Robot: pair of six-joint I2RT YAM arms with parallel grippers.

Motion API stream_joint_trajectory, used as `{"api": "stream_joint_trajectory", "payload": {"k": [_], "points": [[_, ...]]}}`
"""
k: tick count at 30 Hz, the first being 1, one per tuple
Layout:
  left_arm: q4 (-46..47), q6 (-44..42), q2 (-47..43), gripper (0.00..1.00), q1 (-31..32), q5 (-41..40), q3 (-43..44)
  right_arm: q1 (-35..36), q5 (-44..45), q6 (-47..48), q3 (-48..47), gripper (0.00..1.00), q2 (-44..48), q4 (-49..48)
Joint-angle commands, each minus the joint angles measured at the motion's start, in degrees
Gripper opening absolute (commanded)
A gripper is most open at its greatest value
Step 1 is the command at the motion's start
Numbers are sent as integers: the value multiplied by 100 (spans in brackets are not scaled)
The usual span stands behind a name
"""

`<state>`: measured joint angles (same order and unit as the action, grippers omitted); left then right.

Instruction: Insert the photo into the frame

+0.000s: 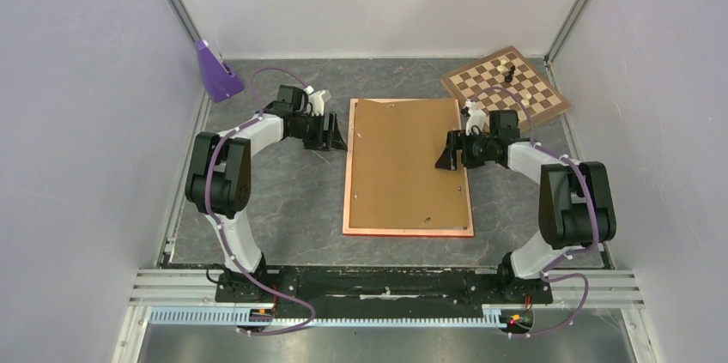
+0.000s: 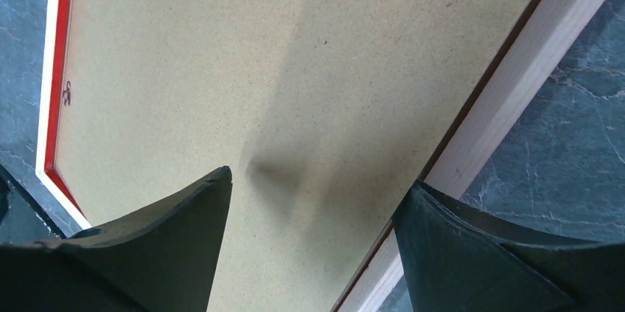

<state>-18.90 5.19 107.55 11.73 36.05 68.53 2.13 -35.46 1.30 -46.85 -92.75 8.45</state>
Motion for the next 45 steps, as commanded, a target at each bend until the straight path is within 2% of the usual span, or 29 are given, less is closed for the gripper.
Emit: {"api": "stream_joint_trajectory", "payload": {"k": [1,16,27,33,37,41,45], "points": [[123,-36,-107,76,18,-19,29,-64,475,300,-312,81,267,361],[99,-51,-120,76,23,-37,79,-66,1209,658,-919,87,698,878],[-41,-159,-274,76,27,-196,385,84,1213,749,-1592,83,162,566],[-96,47,-23,76,107,-721,1063,454,1345,664,-1749,80,-280,-28],[-297,305,410,76,361,-1681,1767,765,1434,650,-1836,78,-640,-381],[-514,428,1142,76,609,-2445,2688,959,1463,721,-1816,75,-960,-662],[-907,432,1936,76,830,-2732,3704,1022,1453,757,-1663,70,-1186,-800]]}}
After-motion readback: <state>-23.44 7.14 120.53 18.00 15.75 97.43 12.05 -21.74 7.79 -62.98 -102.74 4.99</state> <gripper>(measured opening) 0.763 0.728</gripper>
